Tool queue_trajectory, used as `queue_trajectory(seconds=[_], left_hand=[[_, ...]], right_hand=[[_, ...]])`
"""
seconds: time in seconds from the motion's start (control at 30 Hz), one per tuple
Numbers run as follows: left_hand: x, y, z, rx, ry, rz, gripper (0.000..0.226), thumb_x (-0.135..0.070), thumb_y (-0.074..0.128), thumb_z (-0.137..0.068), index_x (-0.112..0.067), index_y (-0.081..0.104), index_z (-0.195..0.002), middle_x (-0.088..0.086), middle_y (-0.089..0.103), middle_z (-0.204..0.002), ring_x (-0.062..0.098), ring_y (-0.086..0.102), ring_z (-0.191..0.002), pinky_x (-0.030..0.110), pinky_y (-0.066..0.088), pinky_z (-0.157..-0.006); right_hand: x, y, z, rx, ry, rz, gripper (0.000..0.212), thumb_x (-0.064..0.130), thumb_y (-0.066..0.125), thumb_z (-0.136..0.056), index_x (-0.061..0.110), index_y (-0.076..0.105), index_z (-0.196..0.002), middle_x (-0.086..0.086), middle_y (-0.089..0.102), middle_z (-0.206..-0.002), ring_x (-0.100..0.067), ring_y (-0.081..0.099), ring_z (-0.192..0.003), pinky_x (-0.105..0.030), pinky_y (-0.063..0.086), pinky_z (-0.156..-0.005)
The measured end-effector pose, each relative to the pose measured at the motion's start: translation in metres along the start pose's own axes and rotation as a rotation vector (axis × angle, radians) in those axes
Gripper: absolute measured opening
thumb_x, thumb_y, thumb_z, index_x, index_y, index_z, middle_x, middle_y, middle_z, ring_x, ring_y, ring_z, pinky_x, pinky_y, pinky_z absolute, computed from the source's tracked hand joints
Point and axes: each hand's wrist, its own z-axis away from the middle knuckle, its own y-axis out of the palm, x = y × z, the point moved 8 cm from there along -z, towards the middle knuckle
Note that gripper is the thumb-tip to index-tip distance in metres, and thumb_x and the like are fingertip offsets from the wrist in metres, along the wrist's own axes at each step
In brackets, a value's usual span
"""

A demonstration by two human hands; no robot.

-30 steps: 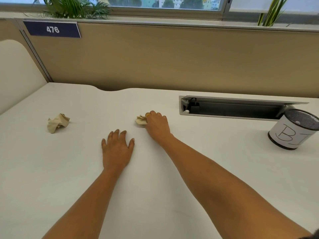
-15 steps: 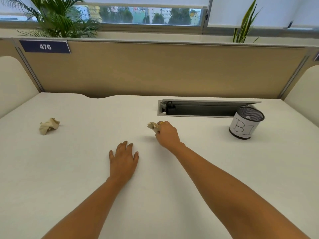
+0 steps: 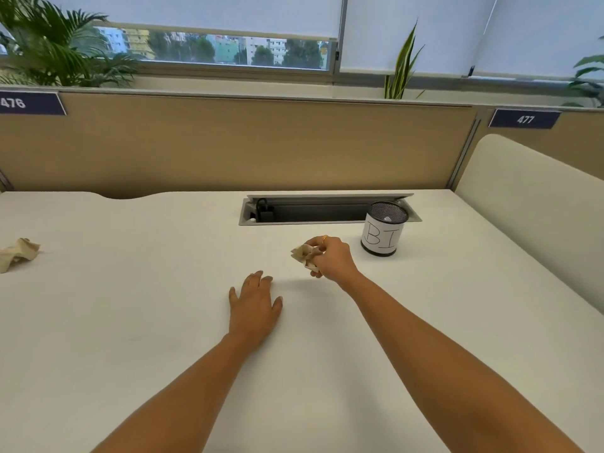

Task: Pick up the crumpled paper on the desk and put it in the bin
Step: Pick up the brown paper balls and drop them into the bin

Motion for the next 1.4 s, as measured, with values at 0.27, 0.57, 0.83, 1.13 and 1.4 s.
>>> queue_trajectory(seconds=[0.27,0.57,0.83,1.13,1.4], left_hand=[[-0.04,0.023,-0.013,0.024,0.027,0.029,0.043,-0.032,0.037,-0.094,-0.017,0.034,-0.135,0.002,0.024,-0.152,0.015,0.018,-0.142,0.05,0.009,-0.116],[-0.058,0.036,-0.036,0.022,0.026,0.007,0.044,-0.034,0.035,-0.095,-0.019,0.033,-0.136,0.001,0.026,-0.151,0.013,0.019,-0.141,0.053,0.007,-0.115],[-0.063,0.039,-0.051,0.027,0.042,-0.019,0.045,-0.035,0.033,-0.096,-0.018,0.031,-0.137,0.001,0.025,-0.151,0.015,0.017,-0.142,0.052,0.006,-0.116],[-0.062,0.041,-0.05,-0.005,0.048,-0.019,0.045,-0.036,0.031,-0.096,-0.019,0.03,-0.137,0.0,0.025,-0.151,0.014,0.016,-0.143,0.051,0.005,-0.117],[-0.061,0.041,-0.05,-0.023,0.048,-0.013,0.044,-0.036,0.032,-0.095,-0.02,0.032,-0.136,0.0,0.027,-0.15,0.014,0.018,-0.142,0.051,0.006,-0.116]], right_hand=[[-0.037,-0.058,-0.005,-0.165,0.085,-0.241,0.026,-0.004,0.052,-0.089,0.001,0.066,-0.11,-0.017,0.063,-0.118,-0.023,0.061,-0.078,-0.026,0.056,-0.069],[-0.032,-0.119,-0.023,-0.356,0.008,-0.29,0.029,0.008,0.045,-0.095,0.007,0.061,-0.12,-0.011,0.061,-0.114,-0.024,0.059,-0.091,-0.03,0.053,-0.083],[-0.019,-0.178,-0.048,-0.668,-0.072,0.187,0.027,0.015,0.047,-0.095,0.01,0.064,-0.115,-0.015,0.065,-0.116,-0.032,0.059,-0.105,-0.034,0.047,-0.083],[-0.016,-0.173,-0.085,-0.515,-0.07,0.56,0.016,0.001,0.06,-0.084,0.001,0.062,-0.1,-0.018,0.067,-0.101,-0.031,0.062,-0.092,-0.037,0.051,-0.078],[-0.018,-0.147,-0.106,-0.35,-0.031,0.773,0.02,-0.004,0.049,-0.087,-0.004,0.06,-0.103,-0.022,0.063,-0.111,-0.035,0.06,-0.105,-0.035,0.05,-0.083]])
